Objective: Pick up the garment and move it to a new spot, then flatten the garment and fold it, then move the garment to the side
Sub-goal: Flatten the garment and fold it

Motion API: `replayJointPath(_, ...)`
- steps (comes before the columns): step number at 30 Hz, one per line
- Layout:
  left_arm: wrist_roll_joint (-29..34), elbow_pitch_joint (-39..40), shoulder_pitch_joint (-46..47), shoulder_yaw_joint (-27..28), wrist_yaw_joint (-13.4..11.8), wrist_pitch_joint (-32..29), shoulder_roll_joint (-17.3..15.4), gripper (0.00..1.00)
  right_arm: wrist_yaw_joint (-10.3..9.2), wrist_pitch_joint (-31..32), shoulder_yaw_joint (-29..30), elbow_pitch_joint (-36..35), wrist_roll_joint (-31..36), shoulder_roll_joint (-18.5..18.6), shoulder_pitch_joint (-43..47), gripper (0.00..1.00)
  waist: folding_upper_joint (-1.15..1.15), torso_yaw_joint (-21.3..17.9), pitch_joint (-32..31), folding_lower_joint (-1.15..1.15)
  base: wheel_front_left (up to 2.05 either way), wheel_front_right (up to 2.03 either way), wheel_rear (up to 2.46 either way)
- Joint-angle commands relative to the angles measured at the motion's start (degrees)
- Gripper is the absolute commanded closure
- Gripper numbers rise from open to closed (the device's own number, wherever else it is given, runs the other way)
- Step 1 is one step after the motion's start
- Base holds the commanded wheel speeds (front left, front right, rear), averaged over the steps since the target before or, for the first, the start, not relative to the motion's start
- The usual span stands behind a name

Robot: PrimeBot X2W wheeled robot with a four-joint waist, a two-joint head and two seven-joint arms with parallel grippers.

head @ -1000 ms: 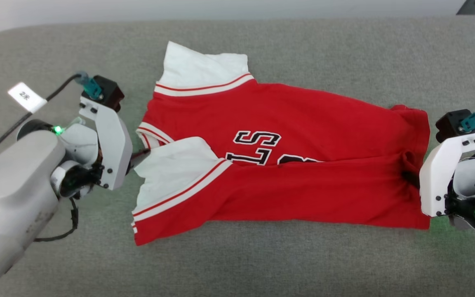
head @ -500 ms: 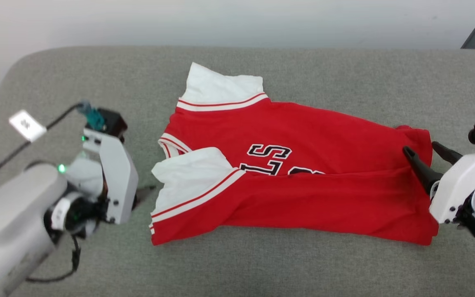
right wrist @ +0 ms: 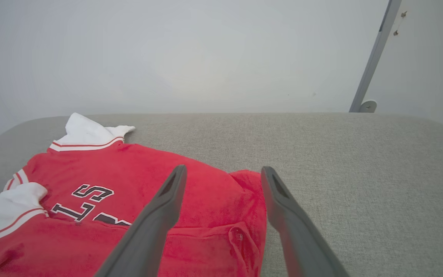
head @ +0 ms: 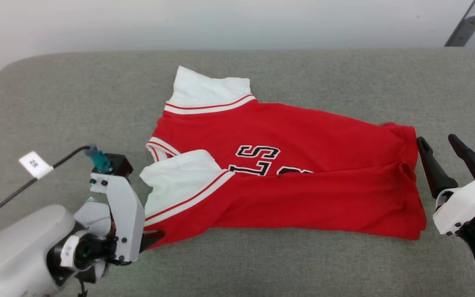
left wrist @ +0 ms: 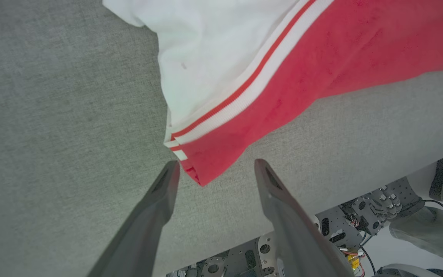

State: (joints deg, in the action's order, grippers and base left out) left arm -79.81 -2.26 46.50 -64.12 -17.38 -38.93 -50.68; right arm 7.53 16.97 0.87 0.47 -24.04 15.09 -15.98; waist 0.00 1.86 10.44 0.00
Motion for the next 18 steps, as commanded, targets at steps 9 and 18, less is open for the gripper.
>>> replayJointPath(9, -2.8, -10.7, -4.6, 1.7, 2.6, 5.5, 3.4, 0.00, -0.10, 0.5, 1.9, -3.2, 1.7, -3.3, 2.3, 0.00, 0.00, -3.3, 2.6, 0.00, 0.00, 0.00, 0.00)
replayJointPath(18, -5.4, -21.7, -6.8, 2.1, 8.3, 7.2, 8.4, 1.00, -0.10, 6.5, 2.5, -4.1, 0.9, -3.7, 4.8, 0.00, 0.00, -3.9, 2.2, 0.00, 0.00, 0.00, 0.00)
